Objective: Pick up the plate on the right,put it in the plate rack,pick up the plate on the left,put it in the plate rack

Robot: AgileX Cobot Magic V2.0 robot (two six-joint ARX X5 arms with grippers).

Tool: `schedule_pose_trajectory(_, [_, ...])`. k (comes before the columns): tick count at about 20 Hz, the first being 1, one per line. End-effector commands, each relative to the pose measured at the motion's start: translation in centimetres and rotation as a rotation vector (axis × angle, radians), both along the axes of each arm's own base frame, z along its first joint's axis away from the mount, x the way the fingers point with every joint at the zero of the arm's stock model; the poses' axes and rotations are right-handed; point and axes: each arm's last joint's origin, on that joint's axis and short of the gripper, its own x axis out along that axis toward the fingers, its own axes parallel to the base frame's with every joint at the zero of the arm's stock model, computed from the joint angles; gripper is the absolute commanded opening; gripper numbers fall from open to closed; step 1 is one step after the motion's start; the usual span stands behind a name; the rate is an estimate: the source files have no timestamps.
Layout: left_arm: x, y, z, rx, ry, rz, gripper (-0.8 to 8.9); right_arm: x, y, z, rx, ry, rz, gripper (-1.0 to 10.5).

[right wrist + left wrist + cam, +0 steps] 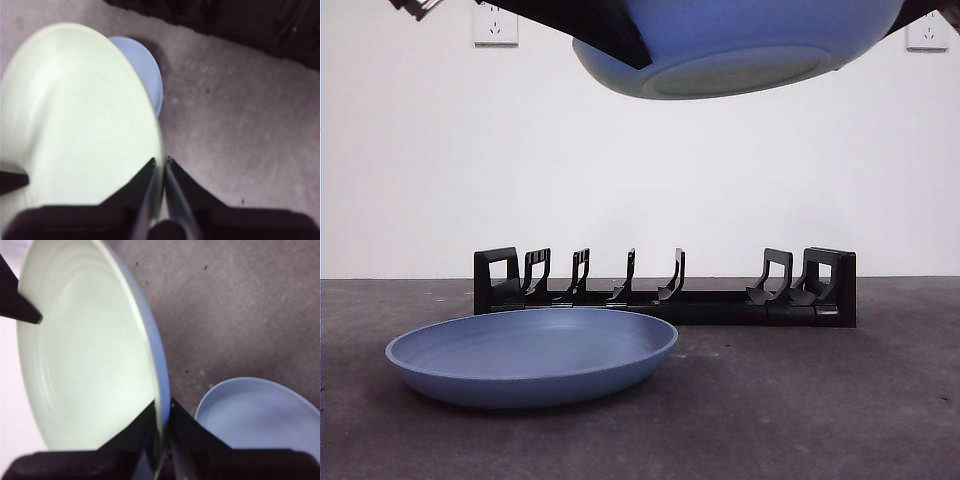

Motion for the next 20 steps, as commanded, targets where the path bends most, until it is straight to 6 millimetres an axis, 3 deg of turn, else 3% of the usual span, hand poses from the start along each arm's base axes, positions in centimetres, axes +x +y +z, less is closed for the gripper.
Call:
schedule_pose_trajectory(1, [0.2,0.0,0.3,-0.072,0.030,0.079,-0.08,0.1,0.0,0.5,0.011,-0.024,-0.010,3.1])
schedule_pose_trajectory(4, [0.1,0.1,0.2,-0.079,0.055,0.097,-0.08,0.0,0.0,1.7,0.028,-0.072,-0.015,4.5])
schedule_pose_trajectory(9, [0.4,0.2,0.2,-0.151,0.129,0.163,-0.08,-0.4,-0.1,5.2,0.057,-0.188,-0.030,4.5])
schedule_pose_trajectory(12, [1.0,0.6,0.2,-0.228,0.204,0.228,-0.08,-1.1,-0.4,8.3,0.043,-0.287,-0.073,4.4])
schedule_pose_trajectory(16, [3.9,1.9,1.3,-0.530,0.356,0.362,-0.08,-3.5,-1.8,12.1,-0.132,-0.428,-0.239,4.4])
schedule_pose_trajectory(20, [7.8,4.7,3.0,-0.926,0.536,0.419,-0.08,-5.0,-2.2,11.9,-0.191,-0.383,-0.252,4.4])
